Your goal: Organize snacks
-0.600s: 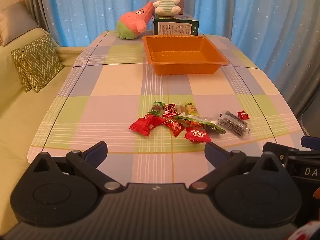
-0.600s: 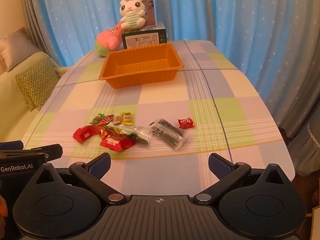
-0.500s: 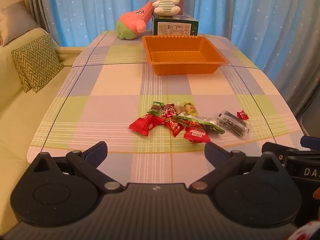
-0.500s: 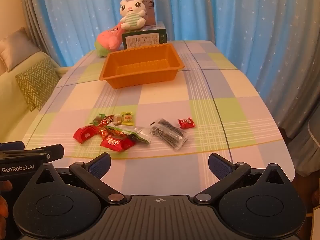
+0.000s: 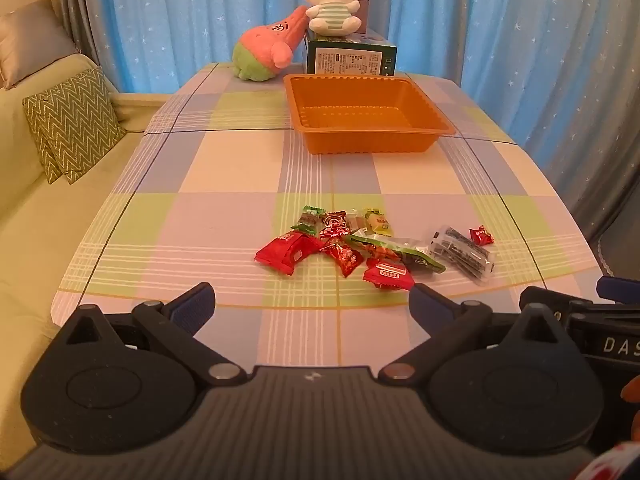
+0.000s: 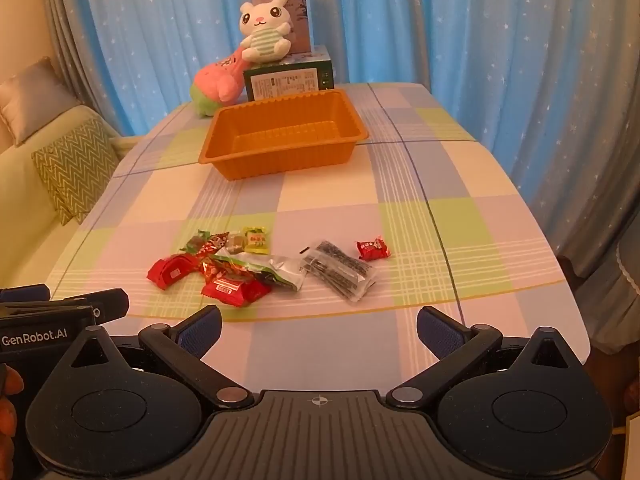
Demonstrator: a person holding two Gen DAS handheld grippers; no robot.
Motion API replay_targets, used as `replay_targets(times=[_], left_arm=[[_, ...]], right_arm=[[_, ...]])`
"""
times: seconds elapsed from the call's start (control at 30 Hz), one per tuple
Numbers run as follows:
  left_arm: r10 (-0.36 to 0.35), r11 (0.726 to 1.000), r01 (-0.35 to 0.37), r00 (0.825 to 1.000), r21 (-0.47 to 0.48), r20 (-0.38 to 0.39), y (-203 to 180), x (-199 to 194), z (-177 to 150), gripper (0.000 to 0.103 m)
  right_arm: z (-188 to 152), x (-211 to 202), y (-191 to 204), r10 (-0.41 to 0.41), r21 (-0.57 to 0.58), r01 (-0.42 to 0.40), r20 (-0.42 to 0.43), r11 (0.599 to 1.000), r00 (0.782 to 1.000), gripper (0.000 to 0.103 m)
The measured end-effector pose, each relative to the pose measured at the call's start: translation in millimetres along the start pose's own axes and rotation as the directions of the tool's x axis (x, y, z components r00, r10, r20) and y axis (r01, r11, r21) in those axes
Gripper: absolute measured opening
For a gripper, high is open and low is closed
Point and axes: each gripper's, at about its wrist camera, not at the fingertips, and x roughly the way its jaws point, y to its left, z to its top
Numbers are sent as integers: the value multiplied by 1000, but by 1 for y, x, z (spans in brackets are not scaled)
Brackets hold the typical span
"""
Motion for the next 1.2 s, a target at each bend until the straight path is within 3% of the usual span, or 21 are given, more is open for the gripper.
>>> replay_targets(times=[1.2], left_arm=[[-7,1000,7,1000,2,4,-5,0,-1,103]], right_arm=[[-2,1,0,3,7,-3,1,1000,1000,103]])
